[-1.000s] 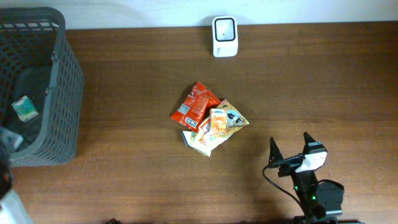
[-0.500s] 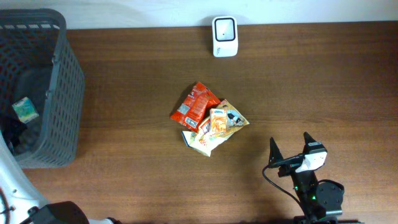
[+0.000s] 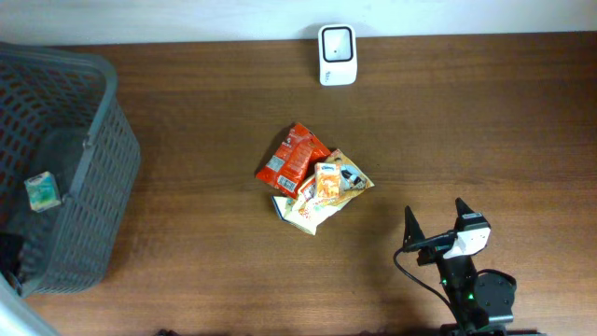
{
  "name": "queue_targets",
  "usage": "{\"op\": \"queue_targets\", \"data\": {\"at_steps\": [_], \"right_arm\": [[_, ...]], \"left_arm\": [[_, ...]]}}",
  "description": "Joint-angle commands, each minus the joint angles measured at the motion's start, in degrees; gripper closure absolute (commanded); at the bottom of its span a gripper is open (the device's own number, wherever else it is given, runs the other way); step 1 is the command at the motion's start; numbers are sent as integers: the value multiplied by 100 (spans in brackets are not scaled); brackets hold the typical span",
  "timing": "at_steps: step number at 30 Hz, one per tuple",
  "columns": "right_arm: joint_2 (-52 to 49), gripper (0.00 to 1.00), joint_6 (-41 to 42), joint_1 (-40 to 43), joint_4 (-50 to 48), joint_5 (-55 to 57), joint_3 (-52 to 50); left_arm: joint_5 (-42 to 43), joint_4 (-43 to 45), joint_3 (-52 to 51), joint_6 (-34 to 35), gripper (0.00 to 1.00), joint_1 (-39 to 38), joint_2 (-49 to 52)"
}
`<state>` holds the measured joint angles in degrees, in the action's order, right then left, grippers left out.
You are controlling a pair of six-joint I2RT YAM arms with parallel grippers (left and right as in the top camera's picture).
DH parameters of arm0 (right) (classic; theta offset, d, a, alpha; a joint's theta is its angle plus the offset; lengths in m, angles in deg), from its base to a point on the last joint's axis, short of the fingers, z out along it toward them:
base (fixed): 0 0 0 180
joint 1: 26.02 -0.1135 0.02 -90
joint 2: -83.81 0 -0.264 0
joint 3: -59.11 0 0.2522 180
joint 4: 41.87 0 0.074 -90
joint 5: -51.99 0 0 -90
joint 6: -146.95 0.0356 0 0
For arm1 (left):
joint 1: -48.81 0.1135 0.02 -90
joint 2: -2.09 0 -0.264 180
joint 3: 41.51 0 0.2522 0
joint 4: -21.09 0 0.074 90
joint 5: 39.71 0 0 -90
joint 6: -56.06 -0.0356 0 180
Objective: Scan the item barcode
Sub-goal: 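Reach into the basket and grasp the green-white tissue pack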
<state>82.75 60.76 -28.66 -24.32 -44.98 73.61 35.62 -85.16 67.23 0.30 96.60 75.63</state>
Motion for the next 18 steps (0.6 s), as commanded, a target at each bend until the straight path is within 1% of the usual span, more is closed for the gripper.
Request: {"op": "queue_targets", "data": {"at_steps": [1,2,3,5,6,8,9,11,12,14,15,17,18], "right_arm": [[22,2,-39,-39,7,-11,-42],[22,2,-39,-39,7,-11,-42],[22,2,-39,-39,7,-9,-42],[22,2,-39,-39,7,-9,-42],[22,2,-42,-39,7,-9,-42],[22,2,-39,-39,7,-9,-42],[22,2,-39,-39,7,-11,-42],[22,2,-42,-42,7,-9,-42],[22,2,-42,-39,7,-11,-42],[22,2,-39,-39,7,-11,-42],[22,2,-39,-39,7,-9,-42],[22,2,-42,-39,7,-9,-42],[22,2,-42,-39,7,-9,-42]], "left_arm": [[1143,428,-2,85,100,26,-656],[1335,647,-2,46,100,26,-745],[1349,817,-2,-2,100,26,-756],[1346,1528,-13,-181,100,26,-656],[1344,2100,-13,-210,100,26,-433],[1344,2712,-13,-221,99,26,-98],[1412,3062,-11,-365,82,22,214],[2035,3425,-11,-909,64,20,909],[2247,3497,-11,-1132,61,20,1178],[2400,3497,-11,-1386,60,7,1740],[2520,3497,-11,-1674,59,-72,2074],[2516,3528,-11,-2037,55,-286,2439],[2306,3598,-11,-2116,52,-442,2599]]}}
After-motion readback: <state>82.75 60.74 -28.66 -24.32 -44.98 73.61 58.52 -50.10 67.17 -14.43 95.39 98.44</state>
